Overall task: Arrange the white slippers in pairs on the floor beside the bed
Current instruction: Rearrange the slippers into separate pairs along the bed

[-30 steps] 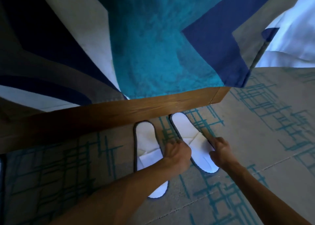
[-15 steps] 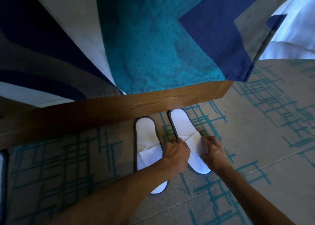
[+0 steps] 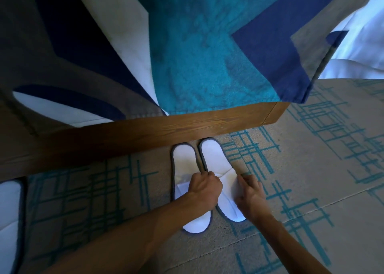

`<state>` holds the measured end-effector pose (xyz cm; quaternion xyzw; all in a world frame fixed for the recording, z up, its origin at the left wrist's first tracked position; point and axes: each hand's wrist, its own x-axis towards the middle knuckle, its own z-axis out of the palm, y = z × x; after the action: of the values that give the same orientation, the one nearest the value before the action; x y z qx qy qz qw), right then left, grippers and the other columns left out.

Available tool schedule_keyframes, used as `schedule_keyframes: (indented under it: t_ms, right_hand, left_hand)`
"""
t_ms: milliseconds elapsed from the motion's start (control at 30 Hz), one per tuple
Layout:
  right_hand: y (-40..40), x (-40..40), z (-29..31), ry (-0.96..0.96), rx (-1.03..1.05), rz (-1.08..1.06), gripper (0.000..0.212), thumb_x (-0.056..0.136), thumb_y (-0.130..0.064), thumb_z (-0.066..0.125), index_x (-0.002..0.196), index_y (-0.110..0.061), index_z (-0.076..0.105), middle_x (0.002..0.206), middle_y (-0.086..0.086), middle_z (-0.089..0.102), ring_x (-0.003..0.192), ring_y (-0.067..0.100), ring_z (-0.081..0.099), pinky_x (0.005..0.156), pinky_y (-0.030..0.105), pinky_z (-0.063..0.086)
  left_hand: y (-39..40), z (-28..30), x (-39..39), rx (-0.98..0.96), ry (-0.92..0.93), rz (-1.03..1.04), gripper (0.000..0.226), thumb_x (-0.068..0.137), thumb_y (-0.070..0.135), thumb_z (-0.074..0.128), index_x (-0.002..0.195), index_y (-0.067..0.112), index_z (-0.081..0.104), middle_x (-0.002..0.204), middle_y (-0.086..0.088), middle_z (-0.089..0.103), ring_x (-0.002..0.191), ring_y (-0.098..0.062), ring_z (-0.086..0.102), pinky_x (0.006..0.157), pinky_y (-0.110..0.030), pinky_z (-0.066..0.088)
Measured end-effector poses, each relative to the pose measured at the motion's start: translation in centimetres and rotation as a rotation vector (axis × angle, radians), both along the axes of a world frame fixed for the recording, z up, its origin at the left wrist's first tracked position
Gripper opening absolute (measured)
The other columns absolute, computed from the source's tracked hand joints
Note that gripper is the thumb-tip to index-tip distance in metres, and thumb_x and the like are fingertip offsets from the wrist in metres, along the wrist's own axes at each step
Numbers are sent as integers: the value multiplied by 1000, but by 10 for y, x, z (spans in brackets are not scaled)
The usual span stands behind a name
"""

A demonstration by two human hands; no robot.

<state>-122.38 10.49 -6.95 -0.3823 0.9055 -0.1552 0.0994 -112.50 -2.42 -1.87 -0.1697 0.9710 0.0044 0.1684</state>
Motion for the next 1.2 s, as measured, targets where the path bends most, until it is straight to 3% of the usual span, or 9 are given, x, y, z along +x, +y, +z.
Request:
schedule_keyframes:
  t_ms: [167, 333, 467, 533, 667, 933, 1200]
  right_hand:
    - [-1, 5, 3, 10, 11, 2, 58, 75, -9, 61, 132, -6, 47, 120, 18, 50, 104, 36, 45, 90, 44, 48]
    - [0, 7, 1, -26, 43, 4, 65, 73, -14, 59, 136, -10, 40, 126, 15, 43, 108, 32, 41, 95, 39, 45]
    - [-4, 11, 4, -26, 38, -13, 63, 75, -10, 58, 135, -7, 39, 124, 18, 42, 108, 35, 41, 95, 44, 47]
    - [-5, 12, 3, -36, 43, -20, 67, 75, -10, 58, 138, -11, 35, 125, 18, 40, 108, 35, 40, 95, 45, 46]
    - [-7, 11, 5, -75, 33, -29, 70, 77, -15, 60, 141, -20, 32, 126, 15, 36, 110, 32, 38, 97, 40, 42]
    - [-6, 7, 1, -65, 82, -14, 72, 79, -21, 60, 143, -21, 27, 129, 14, 33, 115, 29, 36, 100, 38, 42]
    - [-8, 2, -2, -26, 69, 31, 66, 79, -15, 59, 140, -13, 34, 126, 18, 39, 111, 34, 38, 97, 44, 46]
  left_hand:
    - [-15, 2, 15, 93, 59, 30, 34, 89, 20, 59, 121, 10, 53, 123, -12, 55, 110, -29, 54, 87, -41, 47]
    - [-46, 2, 65, 201, 264, 262, 35, 91, 23, 55, 125, 15, 49, 127, -7, 48, 109, -23, 53, 88, -37, 51]
    - [-60, -9, 119, 289, 287, 473, 60, 91, 15, 57, 145, 22, 29, 152, -4, 24, 125, -16, 45, 94, -26, 45]
    - [-58, -17, 136, 328, 266, 502, 74, 88, 13, 60, 149, 24, 19, 153, -3, 17, 127, -15, 42, 93, -23, 45]
    - [-51, -26, 142, 391, 264, 526, 83, 84, 18, 64, 149, 28, 14, 144, 1, 22, 118, -11, 41, 89, -23, 47]
    - [-30, -29, 134, 373, 261, 466, 71, 84, 23, 61, 144, 26, 22, 129, -2, 31, 110, -11, 42, 91, -22, 44]
    - [-12, -27, 126, 246, 248, 451, 71, 89, 35, 55, 146, 16, 19, 133, -5, 33, 114, -16, 42, 91, -25, 45]
